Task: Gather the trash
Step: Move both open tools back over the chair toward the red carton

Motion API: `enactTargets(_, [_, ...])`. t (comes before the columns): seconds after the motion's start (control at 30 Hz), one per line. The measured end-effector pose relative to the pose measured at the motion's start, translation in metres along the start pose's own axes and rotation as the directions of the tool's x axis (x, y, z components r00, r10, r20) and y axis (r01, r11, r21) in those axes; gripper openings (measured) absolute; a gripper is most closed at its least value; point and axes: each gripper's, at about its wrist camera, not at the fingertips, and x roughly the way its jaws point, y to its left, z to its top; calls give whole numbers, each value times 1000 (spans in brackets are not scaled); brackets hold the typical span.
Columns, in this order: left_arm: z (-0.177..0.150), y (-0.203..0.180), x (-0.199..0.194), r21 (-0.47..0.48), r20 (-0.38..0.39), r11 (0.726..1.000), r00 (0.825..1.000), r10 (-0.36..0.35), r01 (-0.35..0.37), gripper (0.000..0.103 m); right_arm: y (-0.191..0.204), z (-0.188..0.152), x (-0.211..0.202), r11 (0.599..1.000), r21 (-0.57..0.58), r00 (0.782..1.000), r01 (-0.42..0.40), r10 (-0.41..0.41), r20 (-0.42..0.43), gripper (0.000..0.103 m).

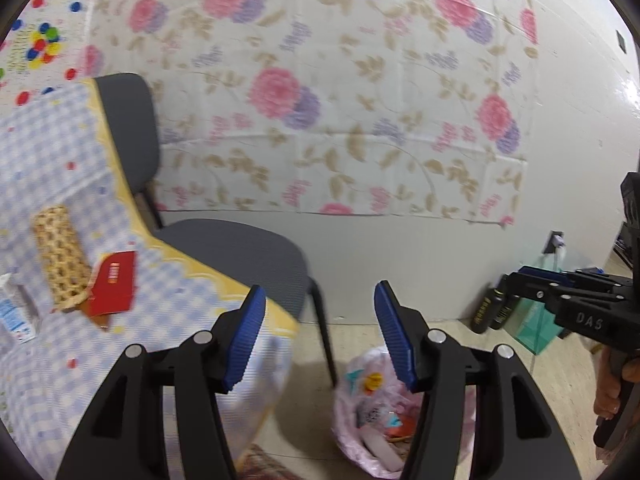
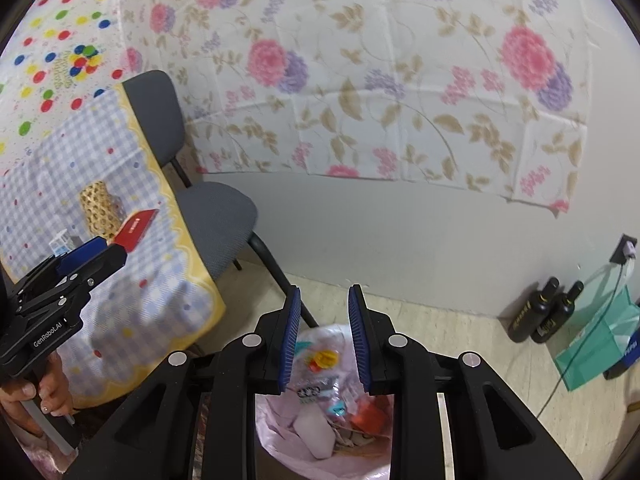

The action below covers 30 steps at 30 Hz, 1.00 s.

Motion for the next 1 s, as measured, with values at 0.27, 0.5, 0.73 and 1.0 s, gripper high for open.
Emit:
enactTargets(0.27, [13,53,-30,-45,45,985,984,171,-169,56,47,25,14,995,-67,997,-73,74,16,27])
enactTargets(0.5, [13,114,-62,-133,24,938,945,325,-319,61,99,46,31,976,-141,985,-165,169,16,27])
enactTargets(0.73, [5,171,-91,-196,-27,860,880,475,-470,65,156,57,53,942,-218,966,-254,257,-16,34])
enactTargets(1.0, [-13,226,-106,-248,-90,771,807,584,-586,68,220,60,91,897,-293,944,-330,317,-92,38])
